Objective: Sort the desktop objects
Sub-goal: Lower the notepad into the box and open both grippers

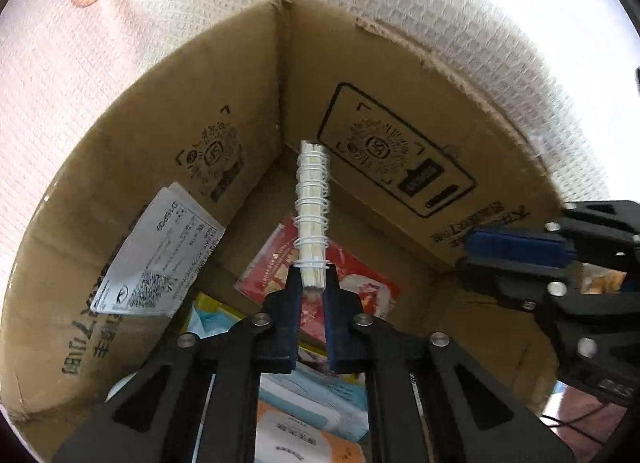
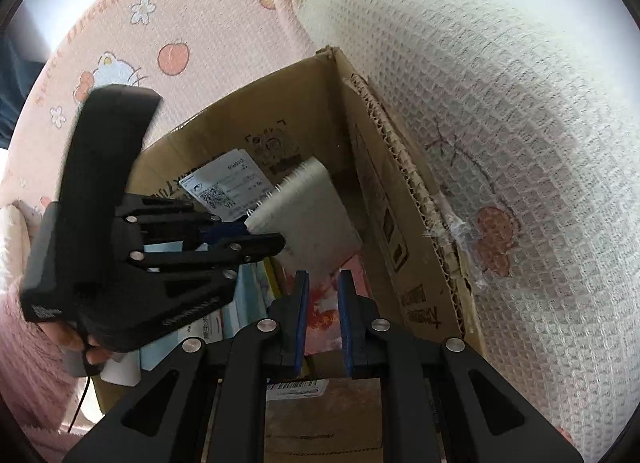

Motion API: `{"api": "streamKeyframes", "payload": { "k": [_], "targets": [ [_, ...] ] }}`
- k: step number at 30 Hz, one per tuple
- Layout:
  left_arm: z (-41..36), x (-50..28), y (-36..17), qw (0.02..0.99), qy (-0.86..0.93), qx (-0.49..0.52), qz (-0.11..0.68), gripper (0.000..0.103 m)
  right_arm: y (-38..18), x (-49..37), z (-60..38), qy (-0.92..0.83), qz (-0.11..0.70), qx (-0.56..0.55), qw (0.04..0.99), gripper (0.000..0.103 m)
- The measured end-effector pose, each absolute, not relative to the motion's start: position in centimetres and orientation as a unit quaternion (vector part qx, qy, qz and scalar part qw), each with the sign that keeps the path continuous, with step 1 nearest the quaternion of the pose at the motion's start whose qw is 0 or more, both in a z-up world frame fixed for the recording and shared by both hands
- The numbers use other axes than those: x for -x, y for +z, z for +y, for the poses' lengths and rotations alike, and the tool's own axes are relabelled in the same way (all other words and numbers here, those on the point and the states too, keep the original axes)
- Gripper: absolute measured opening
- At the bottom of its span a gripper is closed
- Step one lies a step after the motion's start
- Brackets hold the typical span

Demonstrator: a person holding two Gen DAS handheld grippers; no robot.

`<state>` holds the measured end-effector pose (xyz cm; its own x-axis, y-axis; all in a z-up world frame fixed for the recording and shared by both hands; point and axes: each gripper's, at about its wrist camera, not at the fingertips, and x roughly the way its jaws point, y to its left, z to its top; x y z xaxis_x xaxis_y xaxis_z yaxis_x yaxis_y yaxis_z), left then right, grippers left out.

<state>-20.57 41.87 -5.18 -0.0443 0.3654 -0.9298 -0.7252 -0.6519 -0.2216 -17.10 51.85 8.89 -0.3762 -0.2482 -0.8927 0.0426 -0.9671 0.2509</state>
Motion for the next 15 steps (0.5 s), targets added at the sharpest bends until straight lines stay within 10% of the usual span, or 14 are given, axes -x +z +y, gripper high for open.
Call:
{"api": "streamKeyframes", "payload": {
  "k": [3,7,15],
  "targets": [
    [40.8,20.6,-4.3,0.415,0.689,0.581,0.127,0.01,9.3,16.9,51.4,-0.827,-0.075,-0.546,0.11,0.013],
    [40.0,19.9,-3.0,0.446,0.678,0.573,0.115,0.01,10.0,16.4,50.7,-0.833,-0.035,-0.541,0.114,0.052],
    [40.5,20.9,-5.5,0.403,0.649,0.641,0.074,0.01,9.9,16.1,50.4,-0.828,-0.019,-0.551,0.1,0.054]
  ]
}}
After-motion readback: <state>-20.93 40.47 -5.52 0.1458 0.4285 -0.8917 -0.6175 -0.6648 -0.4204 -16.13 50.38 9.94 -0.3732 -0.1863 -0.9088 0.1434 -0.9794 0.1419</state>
